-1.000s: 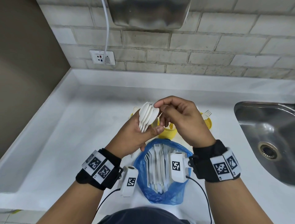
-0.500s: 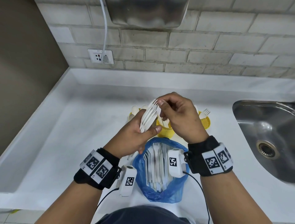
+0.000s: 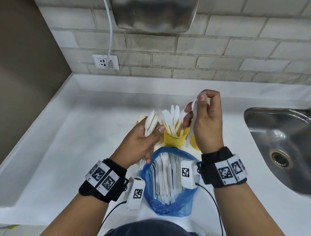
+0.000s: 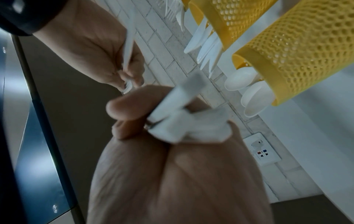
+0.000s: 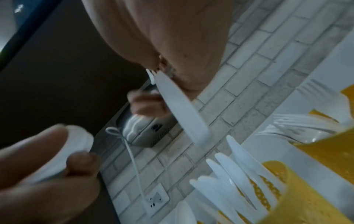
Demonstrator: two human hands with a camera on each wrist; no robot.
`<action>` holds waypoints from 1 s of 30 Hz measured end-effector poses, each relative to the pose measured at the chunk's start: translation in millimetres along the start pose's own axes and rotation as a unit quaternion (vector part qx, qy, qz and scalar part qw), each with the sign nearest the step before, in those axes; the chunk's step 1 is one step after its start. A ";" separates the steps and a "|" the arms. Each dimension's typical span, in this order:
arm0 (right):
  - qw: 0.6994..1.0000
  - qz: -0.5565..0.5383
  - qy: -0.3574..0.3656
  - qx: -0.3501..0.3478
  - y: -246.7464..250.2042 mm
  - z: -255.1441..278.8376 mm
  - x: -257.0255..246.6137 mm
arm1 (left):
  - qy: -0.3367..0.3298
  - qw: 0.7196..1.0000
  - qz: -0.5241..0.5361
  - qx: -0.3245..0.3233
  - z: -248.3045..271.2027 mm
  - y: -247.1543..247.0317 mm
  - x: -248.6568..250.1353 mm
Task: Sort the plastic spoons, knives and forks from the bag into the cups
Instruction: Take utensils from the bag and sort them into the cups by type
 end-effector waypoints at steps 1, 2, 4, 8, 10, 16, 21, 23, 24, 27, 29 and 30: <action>0.999 0.006 -0.005 -0.031 -4.9 4.5 1.5 | -0.001 1.000 0.004 -0.002 -0.4 -0.4 -0.1; 0.998 0.006 -0.011 -0.066 -9.9 9.0 3.2 | -0.003 1.000 0.009 -0.007 -0.5 -1.2 0.3; 0.990 0.007 -0.029 -0.139 -18.5 18.3 8.0 | -0.009 1.000 0.017 -0.024 -0.4 -4.8 0.7; 0.971 0.038 -0.060 -0.227 -26.5 25.6 14.4 | 0.004 0.997 0.055 -0.059 0.0 -8.7 -0.8; 0.967 0.014 -0.063 -0.248 -26.9 24.6 12.2 | 0.011 0.995 0.063 -0.072 0.6 -7.4 -2.3; 0.963 -0.003 -0.058 -0.264 -25.6 20.0 7.7 | 0.002 0.995 0.060 -0.079 0.3 -3.7 -0.9; 0.954 0.033 -0.049 -0.293 -24.8 17.3 5.6 | 0.004 0.994 0.069 -0.088 0.1 -1.6 -0.8; 0.947 0.040 -0.041 -0.315 -25.1 15.3 1.7 | 0.011 0.992 0.073 -0.102 0.9 -2.6 -0.9; 0.943 0.044 -0.039 -0.327 -25.6 14.0 0.2 | 0.019 0.991 0.075 -0.114 1.5 -4.2 -0.1; 0.934 0.055 -0.031 -0.351 -26.9 10.2 -2.9 | 0.039 0.985 0.064 -0.158 2.8 -9.2 0.9; 0.934 0.063 -0.024 -0.350 -26.3 7.5 -4.4 | 0.039 0.983 0.060 -0.167 2.4 -9.6 2.7; 0.937 0.074 -0.015 -0.342 -25.3 6.0 -5.3 | 0.035 0.984 0.054 -0.164 2.2 -8.9 4.7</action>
Point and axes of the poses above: each hand's wrist, its own z-axis away from the middle knuckle, its own y-axis out of the back of the hand, x = y × z, the point moved 3 cm from there along -z, towards the middle knuckle, and after that the axes turned 10 degrees about -x, right-handed, at the moved point
